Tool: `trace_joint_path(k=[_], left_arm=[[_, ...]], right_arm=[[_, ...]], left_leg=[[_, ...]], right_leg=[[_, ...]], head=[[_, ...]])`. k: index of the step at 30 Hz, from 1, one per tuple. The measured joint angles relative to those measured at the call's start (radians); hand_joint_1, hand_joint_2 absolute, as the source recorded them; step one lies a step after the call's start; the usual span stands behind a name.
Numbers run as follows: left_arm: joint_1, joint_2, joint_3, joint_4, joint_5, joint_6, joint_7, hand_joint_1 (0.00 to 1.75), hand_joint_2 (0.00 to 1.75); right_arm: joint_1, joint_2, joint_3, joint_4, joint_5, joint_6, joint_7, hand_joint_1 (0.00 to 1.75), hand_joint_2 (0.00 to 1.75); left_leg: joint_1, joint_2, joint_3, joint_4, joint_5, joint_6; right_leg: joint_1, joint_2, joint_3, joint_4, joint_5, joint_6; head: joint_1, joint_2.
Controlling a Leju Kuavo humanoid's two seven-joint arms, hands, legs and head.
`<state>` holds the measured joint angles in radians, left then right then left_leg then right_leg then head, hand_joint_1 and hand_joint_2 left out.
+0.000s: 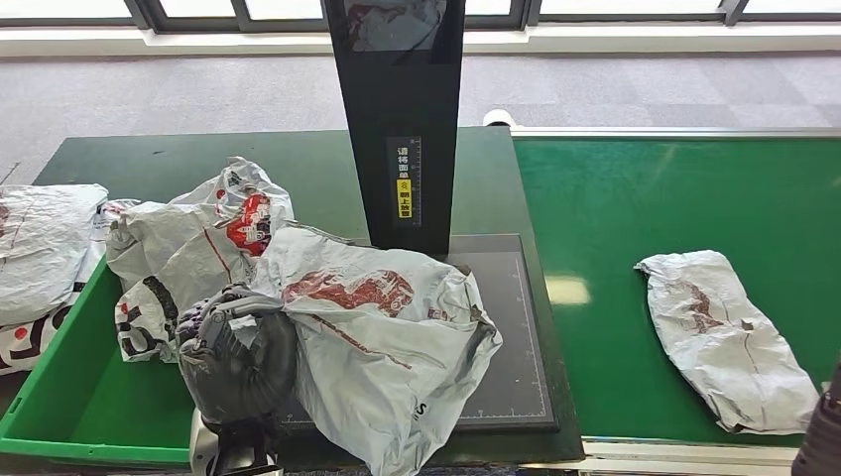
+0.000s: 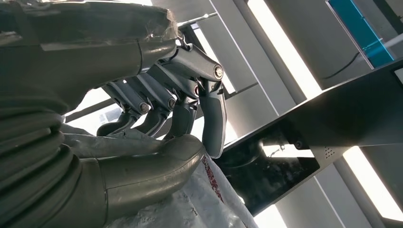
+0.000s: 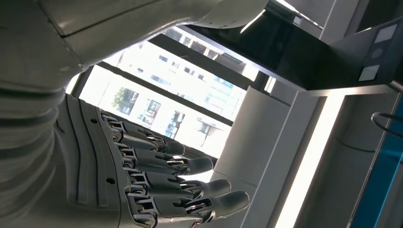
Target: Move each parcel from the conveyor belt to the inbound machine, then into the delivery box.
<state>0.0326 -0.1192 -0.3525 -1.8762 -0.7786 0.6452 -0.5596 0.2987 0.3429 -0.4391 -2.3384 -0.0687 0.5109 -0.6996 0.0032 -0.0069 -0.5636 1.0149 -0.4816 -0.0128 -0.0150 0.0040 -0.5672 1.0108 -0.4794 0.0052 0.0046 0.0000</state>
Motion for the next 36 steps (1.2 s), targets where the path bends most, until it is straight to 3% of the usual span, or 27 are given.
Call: trace_joint_path(k=[6,11,16,21,26,36], left_arm=[[-0.019,0.027,0.033,-0.019,0.029,0.020,0.026,1.75,1.75],[-0.173,0.084,0.183,-0.002,0.029,-0.053,0.153,1.75,1.75],[-0.352,0.144,0.372,0.156,-0.064,-0.070,0.242,1.75,1.75],[-0.438,0.175,0.532,0.399,-0.147,-0.022,0.292,1.75,1.75],[-0.474,0.214,0.632,0.572,-0.153,0.037,0.273,1.75,1.75],[-0.435,0.215,0.708,0.652,-0.228,0.045,0.293,1.75,1.75]], right_arm=[[0.014,0.000,0.010,0.000,0.025,-0.013,0.000,0.00,1.75],[0.023,0.000,0.010,0.001,0.024,-0.014,0.000,0.00,1.75],[0.052,0.000,0.011,0.015,0.031,-0.029,0.001,0.00,1.75],[0.071,0.000,0.034,0.036,0.079,-0.072,0.001,0.00,1.75],[0.063,0.000,0.072,0.068,0.089,-0.099,0.001,0.00,1.75],[0.056,-0.003,0.117,0.118,0.099,-0.139,0.001,0.00,1.75]], left_leg=[[0.000,0.000,0.000,0.000,0.000,0.000],[0.001,-0.001,0.000,0.000,0.003,-0.003],[0.003,0.000,0.000,-0.001,0.005,-0.006],[0.003,0.001,0.000,-0.001,0.006,-0.007],[0.004,0.001,-0.001,-0.001,0.006,-0.008],[0.004,0.001,-0.002,-0.001,0.005,-0.008]], right_leg=[[0.001,0.000,-0.001,0.000,0.000,0.000],[0.003,0.000,-0.001,0.000,0.001,-0.002],[0.005,0.000,-0.001,0.001,0.003,-0.005],[0.005,0.001,-0.002,0.001,0.004,-0.006],[0.006,0.002,-0.003,0.002,0.004,-0.007],[0.006,0.002,-0.004,0.001,0.004,-0.007]], head=[[0.000,0.000],[0.000,0.000],[0.000,0.000],[0.000,0.000],[0.000,0.000],[0.000,0.000]])
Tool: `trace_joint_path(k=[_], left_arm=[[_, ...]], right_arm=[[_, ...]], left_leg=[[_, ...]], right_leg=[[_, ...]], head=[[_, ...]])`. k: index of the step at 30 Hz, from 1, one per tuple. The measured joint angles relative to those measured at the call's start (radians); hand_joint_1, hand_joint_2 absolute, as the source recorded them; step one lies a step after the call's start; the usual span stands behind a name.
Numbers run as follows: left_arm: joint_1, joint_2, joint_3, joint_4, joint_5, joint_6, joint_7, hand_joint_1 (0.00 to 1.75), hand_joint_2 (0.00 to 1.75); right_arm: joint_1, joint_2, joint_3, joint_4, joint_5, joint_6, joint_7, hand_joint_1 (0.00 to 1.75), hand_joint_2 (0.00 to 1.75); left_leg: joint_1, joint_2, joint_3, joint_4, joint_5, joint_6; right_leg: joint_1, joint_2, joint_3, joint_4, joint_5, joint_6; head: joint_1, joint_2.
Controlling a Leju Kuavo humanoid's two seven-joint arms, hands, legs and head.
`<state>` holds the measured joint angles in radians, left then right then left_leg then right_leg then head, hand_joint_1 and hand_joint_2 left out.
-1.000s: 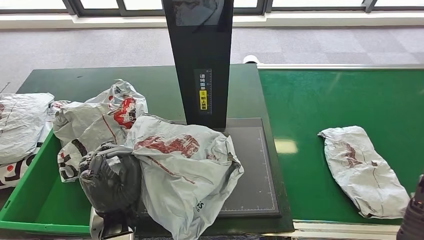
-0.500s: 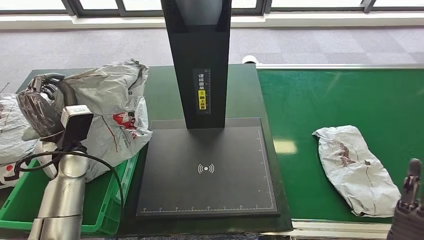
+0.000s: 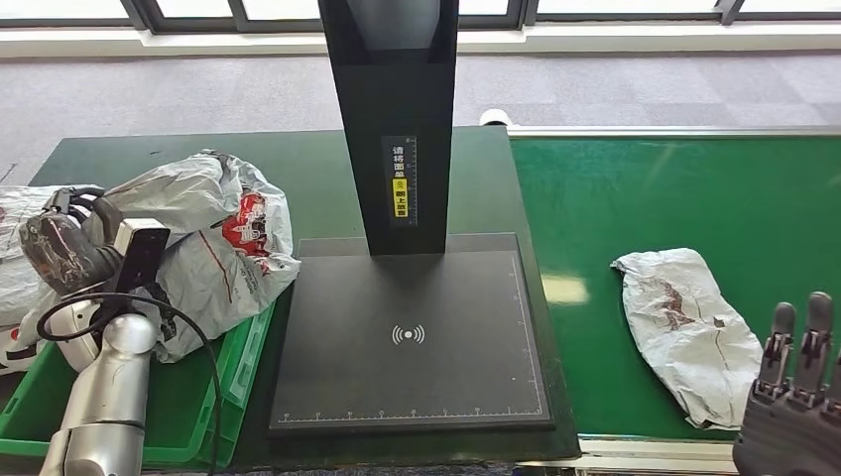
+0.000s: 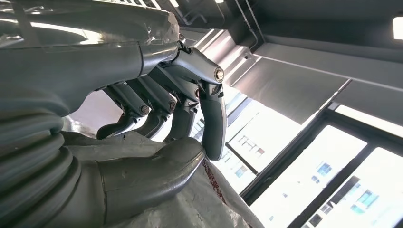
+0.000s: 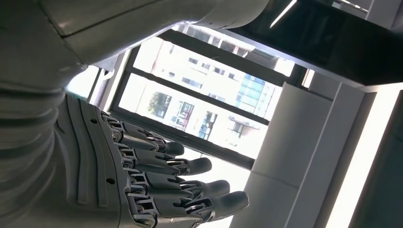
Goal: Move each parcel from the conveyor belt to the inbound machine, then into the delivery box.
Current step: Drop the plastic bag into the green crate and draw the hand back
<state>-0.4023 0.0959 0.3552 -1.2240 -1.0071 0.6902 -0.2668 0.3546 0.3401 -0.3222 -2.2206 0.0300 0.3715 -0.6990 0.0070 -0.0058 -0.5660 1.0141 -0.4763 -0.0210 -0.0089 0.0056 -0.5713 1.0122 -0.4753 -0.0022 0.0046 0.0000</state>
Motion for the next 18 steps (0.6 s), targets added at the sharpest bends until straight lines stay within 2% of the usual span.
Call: trace_joint_path(k=[5,9,11,13,15,18], left_arm=[[0.089,-0.042,0.024,-0.017,0.036,0.005,-0.032,1.75,1.75],[0.155,-0.091,0.024,-0.095,0.062,-0.001,-0.056,1.71,1.75],[0.181,-0.115,0.024,-0.142,0.067,-0.006,-0.060,0.83,1.75],[0.204,-0.136,0.024,-0.181,0.070,-0.009,-0.062,0.00,0.87],[0.228,-0.155,0.022,-0.220,0.077,-0.009,-0.065,0.00,0.00],[0.274,-0.189,0.007,-0.290,0.103,0.000,-0.078,0.00,0.00]], right_arm=[[0.000,-0.009,0.014,0.018,0.006,-0.021,0.000,0.00,1.75],[0.002,-0.013,0.021,0.021,0.004,-0.028,0.000,0.00,1.75],[0.005,-0.013,0.022,0.021,0.003,-0.028,0.000,0.00,1.75],[0.006,-0.014,0.023,0.022,0.002,-0.029,0.000,0.00,1.75],[0.008,-0.015,0.023,0.022,0.003,-0.029,0.000,0.00,1.75],[0.013,-0.015,0.023,0.021,0.007,-0.031,0.000,0.00,1.75]], left_leg=[[0.000,0.000,0.000,0.000,0.000,0.000],[0.000,-0.001,0.000,0.000,-0.001,0.000],[-0.001,0.000,0.001,0.000,-0.001,0.001],[-0.001,0.000,0.001,0.000,-0.001,0.001],[-0.001,0.000,0.001,0.000,-0.001,0.001],[-0.001,0.000,0.001,0.000,-0.001,0.001]], right_leg=[[0.000,0.000,0.000,0.000,0.000,0.000],[-0.001,-0.001,0.000,0.000,-0.001,0.000],[-0.002,-0.001,0.000,0.000,-0.001,0.000],[-0.001,-0.001,0.000,0.000,-0.001,0.000],[-0.001,-0.001,0.000,0.000,-0.001,0.000],[-0.001,0.000,0.000,0.000,-0.001,0.000]], head=[[0.000,0.000],[0.000,0.000],[0.000,0.000],[0.000,0.000],[0.000,0.000],[0.000,0.000]])
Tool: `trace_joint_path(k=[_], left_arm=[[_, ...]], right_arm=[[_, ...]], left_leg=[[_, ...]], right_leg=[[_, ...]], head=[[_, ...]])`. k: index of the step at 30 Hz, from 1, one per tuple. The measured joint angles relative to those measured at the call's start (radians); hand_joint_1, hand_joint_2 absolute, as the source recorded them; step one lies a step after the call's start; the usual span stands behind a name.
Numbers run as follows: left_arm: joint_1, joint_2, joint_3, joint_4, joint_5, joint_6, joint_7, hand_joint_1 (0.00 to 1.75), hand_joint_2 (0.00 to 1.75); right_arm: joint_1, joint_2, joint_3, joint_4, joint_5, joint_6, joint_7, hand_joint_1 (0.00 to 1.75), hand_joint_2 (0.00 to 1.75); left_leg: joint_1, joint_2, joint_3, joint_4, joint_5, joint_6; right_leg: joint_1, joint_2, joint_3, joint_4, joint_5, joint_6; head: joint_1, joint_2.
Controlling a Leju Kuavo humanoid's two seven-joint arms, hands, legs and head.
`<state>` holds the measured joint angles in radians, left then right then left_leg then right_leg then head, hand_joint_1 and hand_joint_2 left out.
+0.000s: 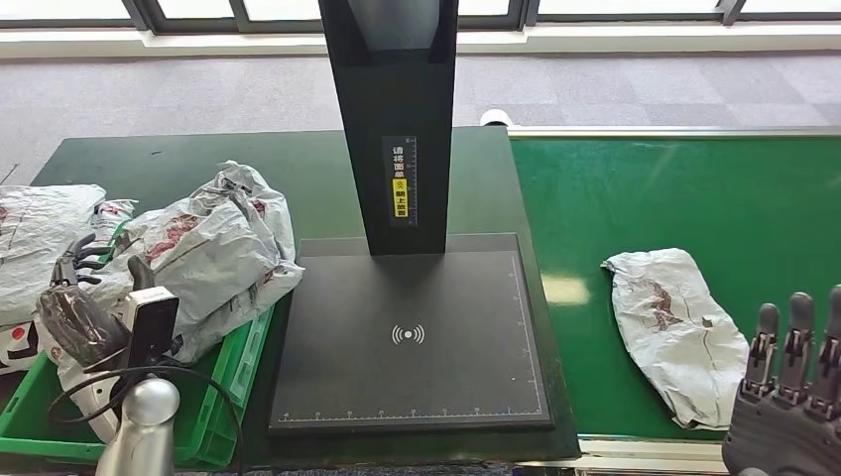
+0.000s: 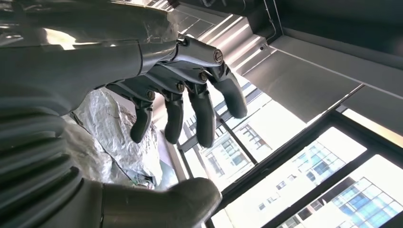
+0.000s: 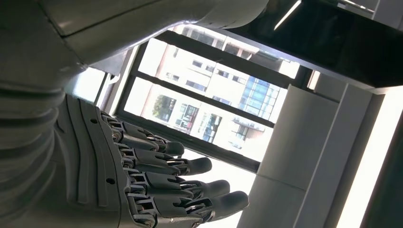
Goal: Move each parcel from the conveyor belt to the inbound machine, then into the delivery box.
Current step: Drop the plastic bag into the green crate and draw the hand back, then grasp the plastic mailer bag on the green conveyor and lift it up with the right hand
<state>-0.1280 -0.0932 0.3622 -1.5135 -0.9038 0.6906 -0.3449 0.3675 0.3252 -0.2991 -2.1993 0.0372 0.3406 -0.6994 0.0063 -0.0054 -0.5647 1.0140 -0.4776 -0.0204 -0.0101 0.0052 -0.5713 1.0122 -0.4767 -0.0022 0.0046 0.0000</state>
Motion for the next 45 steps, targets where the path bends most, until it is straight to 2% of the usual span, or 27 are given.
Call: trace_joint_path(k=[7,12,15,17,21,23,26,32,35,38,42,45], left_arm=[[0.087,-0.079,-0.034,-0.134,0.085,0.006,-0.099,0.00,0.00],[0.108,-0.155,-0.034,-0.195,0.128,0.007,-0.224,0.00,0.00],[0.112,-0.186,-0.035,-0.203,0.133,0.007,-0.218,0.00,0.00],[0.113,-0.192,-0.044,-0.203,0.180,0.006,-0.213,0.00,0.00],[0.156,-0.192,-0.124,-0.221,0.451,-0.063,-0.245,0.00,0.00],[0.197,-0.191,-0.176,-0.239,0.563,-0.129,-0.270,0.00,0.00],[0.243,-0.194,-0.232,-0.258,0.637,-0.202,-0.296,0.00,0.00],[0.256,-0.199,-0.269,-0.265,0.696,-0.249,-0.308,0.00,0.00],[0.256,-0.201,-0.275,-0.266,0.703,-0.265,-0.309,0.00,0.00],[0.255,-0.201,-0.284,-0.266,0.695,-0.272,-0.303,0.00,0.00],[0.253,-0.201,-0.300,-0.261,0.672,-0.225,-0.297,0.00,0.00],[0.252,-0.201,-0.308,-0.259,0.669,-0.208,-0.297,0.00,0.00]], right_arm=[[0.014,-0.012,0.006,0.000,0.031,-0.047,0.000,0.00,1.75],[0.026,-0.031,0.018,0.050,0.140,-0.184,0.001,0.00,1.75],[0.035,-0.036,0.021,0.089,0.191,-0.224,0.002,0.00,1.75],[0.038,-0.028,0.006,0.119,0.313,-0.299,0.026,0.00,1.75],[0.009,-0.006,-0.101,0.223,0.698,-0.597,0.155,0.00,1.75],[-0.030,-0.002,-0.188,0.300,0.823,-0.655,0.185,0.00,1.75],[-0.098,0.000,-0.307,0.420,0.920,-0.664,0.202,0.00,1.75],[-0.205,-0.017,-0.458,0.632,0.962,-0.651,0.227,0.00,1.75],[-0.250,-0.051,-0.488,0.737,0.992,-0.651,0.266,0.00,1.75],[-0.309,-0.112,-0.496,0.881,1.025,-0.665,0.311,0.00,1.75],[-0.405,-0.197,-0.478,1.108,1.064,-0.717,0.363,0.00,1.75],[-0.451,-0.233,-0.459,1.226,1.070,-0.744,0.377,0.00,1.75]], left_leg=[[0.000,0.000,-0.001,0.000,0.000,0.000],[0.000,-0.001,-0.001,0.000,-0.001,0.001],[0.000,-0.001,-0.001,0.000,-0.001,0.001],[0.000,-0.001,0.000,0.000,-0.001,0.001],[0.000,-0.001,0.000,0.000,-0.001,0.001],[0.000,0.000,-0.001,0.000,-0.002,0.002],[0.000,0.000,-0.001,0.001,-0.003,0.002],[0.000,0.000,-0.001,0.001,-0.003,0.002],[0.000,0.000,0.000,0.001,-0.002,0.002],[0.000,0.000,0.000,0.001,-0.002,0.002],[0.000,0.000,0.000,0.001,-0.002,0.003],[-0.001,-0.001,0.000,0.001,-0.001,0.003]], right_leg=[[0.000,0.000,0.000,0.000,0.000,0.000],[0.000,-0.001,0.001,0.000,-0.001,0.001],[0.000,-0.001,0.000,0.000,-0.001,0.001],[0.000,-0.001,0.000,0.000,-0.001,0.001],[0.000,-0.001,0.000,0.000,-0.001,0.001],[0.000,0.000,0.000,0.000,-0.001,0.001],[-0.001,0.000,0.000,0.000,-0.001,0.001],[-0.001,0.000,0.000,-0.001,-0.001,0.002],[-0.001,0.000,0.000,-0.001,-0.001,0.002],[-0.001,0.000,0.001,-0.001,-0.001,0.002],[-0.001,0.000,0.001,-0.001,0.000,0.003],[-0.001,0.000,0.001,-0.001,0.000,0.003]], head=[[0.000,0.000],[0.000,0.000],[0.000,0.000],[0.000,0.000],[0.000,0.000],[0.000,0.000],[0.000,0.000],[0.000,0.000],[0.000,0.000],[0.000,0.000],[0.000,0.000],[0.000,0.000]])
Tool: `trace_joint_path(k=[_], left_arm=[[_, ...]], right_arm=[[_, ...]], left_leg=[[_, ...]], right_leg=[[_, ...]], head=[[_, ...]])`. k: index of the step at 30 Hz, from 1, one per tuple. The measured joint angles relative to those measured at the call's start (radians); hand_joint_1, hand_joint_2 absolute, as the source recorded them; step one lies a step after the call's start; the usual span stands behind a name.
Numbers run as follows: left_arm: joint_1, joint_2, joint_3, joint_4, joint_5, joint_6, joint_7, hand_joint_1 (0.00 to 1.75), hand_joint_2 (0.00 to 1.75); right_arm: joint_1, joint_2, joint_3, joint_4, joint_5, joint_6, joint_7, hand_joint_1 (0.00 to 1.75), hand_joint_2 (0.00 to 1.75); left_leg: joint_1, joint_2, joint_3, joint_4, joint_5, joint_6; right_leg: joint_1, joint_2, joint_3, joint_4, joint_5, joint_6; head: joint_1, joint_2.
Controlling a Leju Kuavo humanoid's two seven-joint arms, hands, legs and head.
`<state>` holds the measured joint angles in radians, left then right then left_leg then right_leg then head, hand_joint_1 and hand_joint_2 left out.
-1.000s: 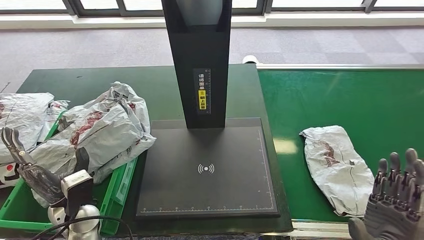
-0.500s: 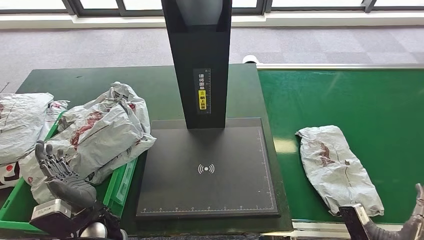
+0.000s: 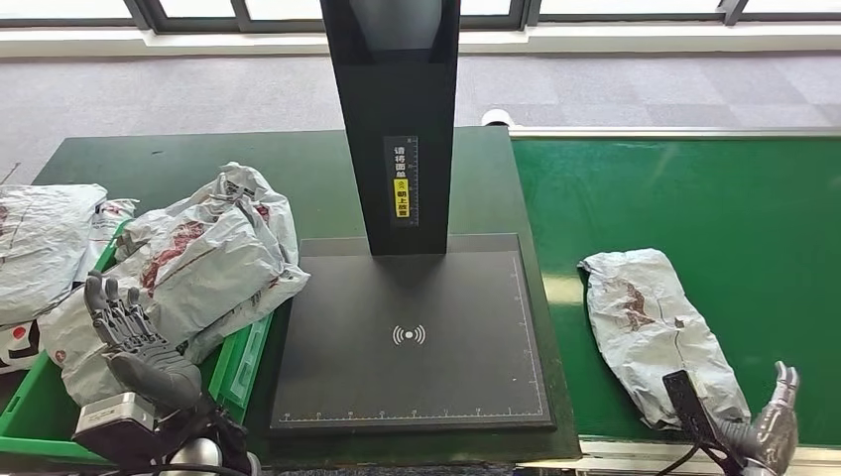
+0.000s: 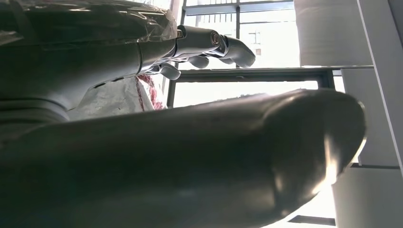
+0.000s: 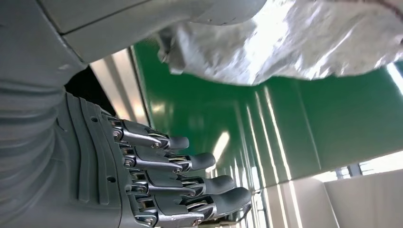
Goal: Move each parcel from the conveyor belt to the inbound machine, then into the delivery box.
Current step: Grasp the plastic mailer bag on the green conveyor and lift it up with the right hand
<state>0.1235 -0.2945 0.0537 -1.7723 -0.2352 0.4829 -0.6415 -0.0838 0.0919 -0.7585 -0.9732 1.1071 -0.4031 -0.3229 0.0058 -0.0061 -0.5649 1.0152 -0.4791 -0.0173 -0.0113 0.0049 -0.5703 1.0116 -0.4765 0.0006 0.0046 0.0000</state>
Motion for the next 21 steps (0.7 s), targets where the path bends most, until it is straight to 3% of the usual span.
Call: trace_joint_path(k=[6,14,18,21], left_arm=[[0.000,0.000,-0.001,0.001,-0.005,0.025,0.003,0.00,0.00],[-0.001,0.004,-0.039,0.005,-0.043,0.161,0.017,0.00,0.00],[-0.005,0.008,-0.065,0.017,-0.064,0.191,0.032,0.00,0.00],[-0.006,0.010,-0.076,0.025,-0.066,0.199,0.042,0.00,0.00]], right_arm=[[-0.029,-0.035,0.030,0.110,-0.003,-0.003,0.009,0.00,1.75],[-0.095,-0.029,0.161,0.264,0.050,-0.002,0.051,0.02,1.75],[-0.100,0.001,0.233,0.305,0.054,0.040,0.051,0.30,1.75],[-0.096,0.018,0.281,0.317,0.057,0.058,0.053,1.38,1.75]], left_leg=[[0.000,-0.001,-0.001,0.000,0.000,0.000],[0.000,0.000,-0.001,-0.001,0.000,0.000],[0.000,0.001,0.000,-0.001,0.000,-0.001],[0.001,0.002,0.001,-0.001,0.000,-0.001]], right_leg=[[0.001,0.000,0.000,0.000,0.000,0.000],[0.001,0.000,0.000,0.000,0.000,0.000],[0.001,0.001,0.000,0.000,0.000,0.000],[0.002,0.002,0.000,0.000,0.000,0.000]], head=[[0.000,0.000],[0.000,0.000],[0.000,0.000],[0.000,0.000]])
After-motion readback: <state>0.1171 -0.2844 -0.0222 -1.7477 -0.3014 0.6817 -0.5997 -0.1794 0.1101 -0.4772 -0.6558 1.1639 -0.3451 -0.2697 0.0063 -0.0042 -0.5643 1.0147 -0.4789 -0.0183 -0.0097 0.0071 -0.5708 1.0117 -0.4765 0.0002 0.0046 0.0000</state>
